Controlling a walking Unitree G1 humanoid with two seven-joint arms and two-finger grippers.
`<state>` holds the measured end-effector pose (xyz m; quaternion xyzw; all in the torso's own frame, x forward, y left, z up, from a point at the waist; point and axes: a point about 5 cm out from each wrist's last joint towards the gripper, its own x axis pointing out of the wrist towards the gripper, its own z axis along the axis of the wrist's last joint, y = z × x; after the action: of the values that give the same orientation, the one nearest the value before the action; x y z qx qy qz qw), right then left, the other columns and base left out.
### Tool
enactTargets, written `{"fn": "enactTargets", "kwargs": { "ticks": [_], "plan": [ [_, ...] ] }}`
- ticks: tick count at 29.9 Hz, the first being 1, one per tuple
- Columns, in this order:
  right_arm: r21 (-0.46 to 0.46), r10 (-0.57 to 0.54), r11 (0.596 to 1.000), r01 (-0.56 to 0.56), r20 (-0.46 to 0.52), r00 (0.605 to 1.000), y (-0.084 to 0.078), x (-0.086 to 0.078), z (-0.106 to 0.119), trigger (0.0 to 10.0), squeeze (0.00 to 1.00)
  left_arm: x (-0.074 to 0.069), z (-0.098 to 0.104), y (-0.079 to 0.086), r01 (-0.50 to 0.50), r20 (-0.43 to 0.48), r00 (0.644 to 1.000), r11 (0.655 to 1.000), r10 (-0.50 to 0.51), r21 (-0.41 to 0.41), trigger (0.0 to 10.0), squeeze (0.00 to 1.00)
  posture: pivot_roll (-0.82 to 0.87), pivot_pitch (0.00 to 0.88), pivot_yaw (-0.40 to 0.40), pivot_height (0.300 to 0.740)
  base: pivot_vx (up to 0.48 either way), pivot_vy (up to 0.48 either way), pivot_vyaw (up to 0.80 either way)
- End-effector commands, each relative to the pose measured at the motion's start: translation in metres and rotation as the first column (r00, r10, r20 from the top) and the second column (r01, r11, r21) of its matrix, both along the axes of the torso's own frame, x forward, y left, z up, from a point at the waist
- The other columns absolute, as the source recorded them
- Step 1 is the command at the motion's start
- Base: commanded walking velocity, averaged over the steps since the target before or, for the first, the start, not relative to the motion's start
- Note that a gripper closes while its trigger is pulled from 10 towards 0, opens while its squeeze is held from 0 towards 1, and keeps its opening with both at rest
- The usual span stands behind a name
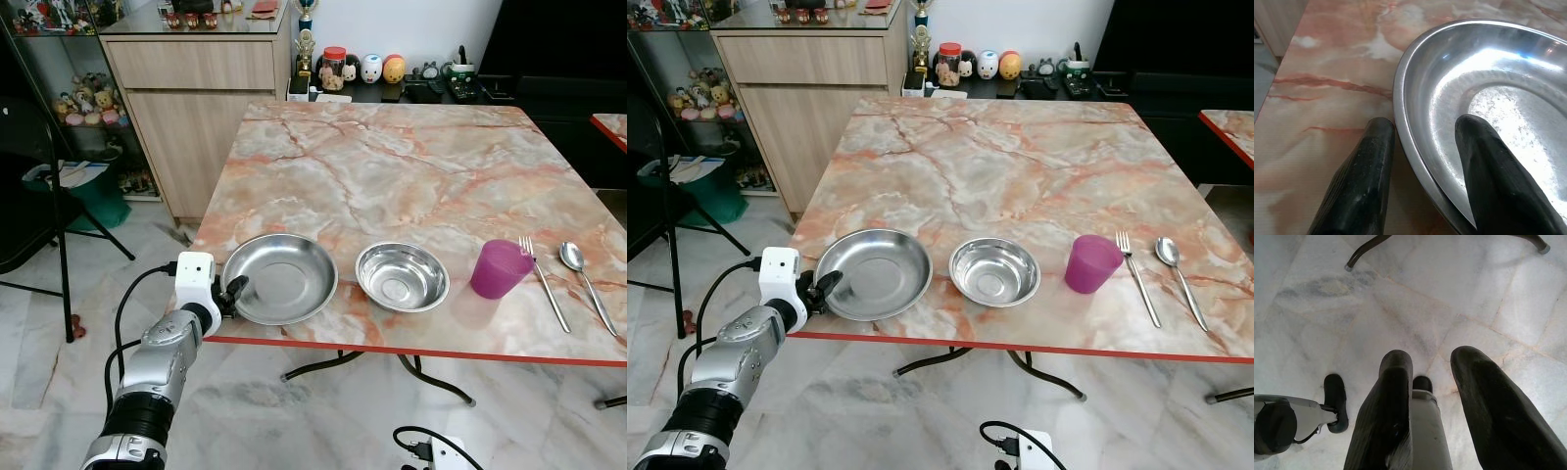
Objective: Setting the table
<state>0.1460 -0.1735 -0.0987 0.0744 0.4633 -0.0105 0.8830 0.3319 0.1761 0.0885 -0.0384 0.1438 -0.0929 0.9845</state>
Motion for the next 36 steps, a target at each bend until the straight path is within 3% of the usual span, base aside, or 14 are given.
{"fn": "enactTargets", "kwargs": {
  "ticks": [1, 2, 3, 17, 29, 31, 33, 36],
  "plan": [
    [0.002, -0.011, 1.000, 0.011, 0.001, 1.000, 0.000, 0.000, 0.000, 10.0, 0.00, 0.001, 0.000, -0.002, 0.007, -0.013, 1.000, 1.000, -0.006, 0.025, 1.3, 0.00, 0.10, 0.000, -0.023, 0.740, 0.000, 0.000, 0.00],
    [0.002, -0.011, 1.000, 0.011, 0.002, 1.000, 0.000, 0.000, 0.000, 10.0, 0.00, 0.001, 0.000, -0.003, 0.007, -0.014, 1.000, 1.000, -0.007, 0.027, 0.2, 0.00, 0.10, 0.000, -0.023, 0.740, 0.000, 0.000, 0.00],
    [0.003, -0.010, 1.000, 0.010, 0.002, 1.000, 0.000, 0.000, 0.000, 10.0, 0.00, 0.001, 0.000, -0.003, 0.007, -0.015, 1.000, 1.000, -0.006, 0.028, 0.0, 0.00, 0.10, 0.000, -0.022, 0.740, 0.000, 0.000, 0.00],
    [0.006, -0.011, 1.000, 0.011, 0.003, 1.000, 0.001, 0.001, 0.000, 10.0, 0.00, 0.004, 0.003, -0.001, -0.002, -0.022, 1.000, 0.999, 0.003, 0.041, 0.0, 0.00, 0.10, 0.000, -0.019, 0.740, 0.000, 0.000, 0.00],
    [0.007, -0.012, 1.000, 0.012, 0.001, 1.000, 0.001, 0.002, 0.000, 10.0, 0.00, 0.004, 0.006, -0.001, 0.028, 0.000, 1.000, 0.994, -0.028, 0.110, 0.0, 0.00, 0.11, 0.000, -0.023, 0.740, 0.000, 0.000, 0.00],
    [0.007, -0.014, 1.000, 0.014, 0.002, 1.000, 0.001, 0.002, 0.000, 10.0, 0.00, 0.003, 0.004, -0.001, 0.008, 0.020, 1.000, 0.998, -0.009, 0.056, 0.0, 0.00, 0.11, 0.000, -0.022, 0.740, 0.000, 0.000, 0.00],
    [0.008, -0.016, 1.000, 0.016, 0.003, 1.000, 0.001, 0.002, 0.001, 10.0, 0.00, 0.003, 0.006, 0.001, -0.038, 0.058, 0.997, 0.998, 0.041, -0.051, 0.0, 0.00, 0.11, 0.000, -0.022, 0.740, 0.000, 0.000, 0.00],
    [0.005, -0.020, 1.000, 0.019, 0.005, 1.000, 0.000, 0.002, 0.001, 10.0, 0.00, 0.002, 0.016, 0.007, -0.123, 0.127, 0.977, 0.941, 0.170, -0.315, 0.0, 0.00, 0.10, 0.000, -0.027, 0.740, 0.000, 0.000, 0.00]
  ]
}}
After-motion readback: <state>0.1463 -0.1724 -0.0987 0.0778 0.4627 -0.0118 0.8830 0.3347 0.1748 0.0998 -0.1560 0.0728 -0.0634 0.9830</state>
